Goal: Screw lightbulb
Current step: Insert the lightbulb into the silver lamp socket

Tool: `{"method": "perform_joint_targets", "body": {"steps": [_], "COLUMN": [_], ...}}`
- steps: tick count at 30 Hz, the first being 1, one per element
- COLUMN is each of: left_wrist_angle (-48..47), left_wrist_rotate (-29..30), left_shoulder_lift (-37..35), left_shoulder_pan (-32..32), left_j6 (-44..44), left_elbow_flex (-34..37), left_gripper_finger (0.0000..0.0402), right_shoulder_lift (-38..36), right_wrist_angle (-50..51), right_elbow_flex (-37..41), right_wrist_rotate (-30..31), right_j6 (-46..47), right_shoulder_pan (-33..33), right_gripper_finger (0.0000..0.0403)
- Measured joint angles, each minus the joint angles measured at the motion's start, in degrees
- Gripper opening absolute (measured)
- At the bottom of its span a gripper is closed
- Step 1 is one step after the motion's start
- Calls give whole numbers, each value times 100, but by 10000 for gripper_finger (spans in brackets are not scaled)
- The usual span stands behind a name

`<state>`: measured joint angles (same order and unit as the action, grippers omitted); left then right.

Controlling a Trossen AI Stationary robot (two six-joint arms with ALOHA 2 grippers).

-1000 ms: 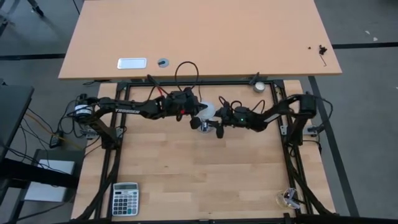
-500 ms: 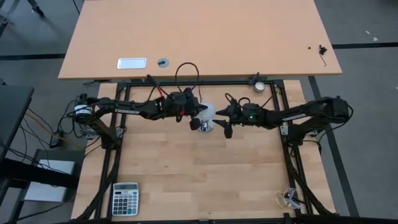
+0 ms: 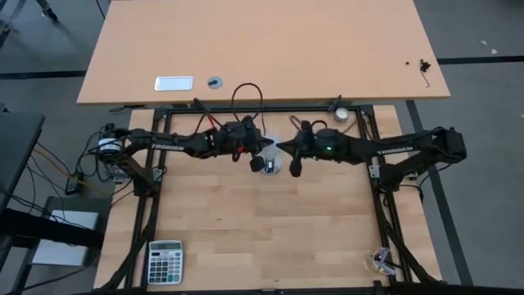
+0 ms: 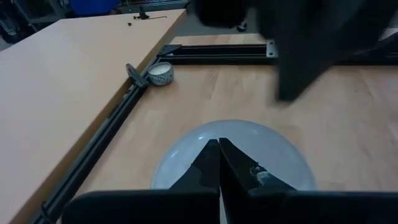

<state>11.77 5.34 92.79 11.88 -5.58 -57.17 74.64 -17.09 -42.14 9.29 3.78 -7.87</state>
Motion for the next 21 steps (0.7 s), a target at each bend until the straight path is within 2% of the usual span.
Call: {"method": "perform_joint_targets", "body": {"steps": [3, 7, 12, 21], "left_wrist_angle": [4, 27, 14, -120], "left_wrist_rotate": [14, 22, 51, 116], "left_shoulder_lift": [0, 4, -13, -304], "left_shoulder_pan": [0, 0, 4, -1], "left_j6": [0, 0, -4, -158], "left_elbow_flex": [1, 5, 11, 28], "left_gripper_finger": [0, 0, 0, 0], "right_shoulder_lift": [232, 586, 768, 838], "right_wrist_angle": [868, 1532, 1581, 1562], "right_elbow_flex": [-501, -902, -1061, -1075], "right_wrist_rotate": [215, 285, 307, 256], "right_j6": [-5, 99, 121, 205], "right_shoulder_pan": [-66, -106, -106, -104], "right_gripper_finger": [13, 21, 6, 10]}}
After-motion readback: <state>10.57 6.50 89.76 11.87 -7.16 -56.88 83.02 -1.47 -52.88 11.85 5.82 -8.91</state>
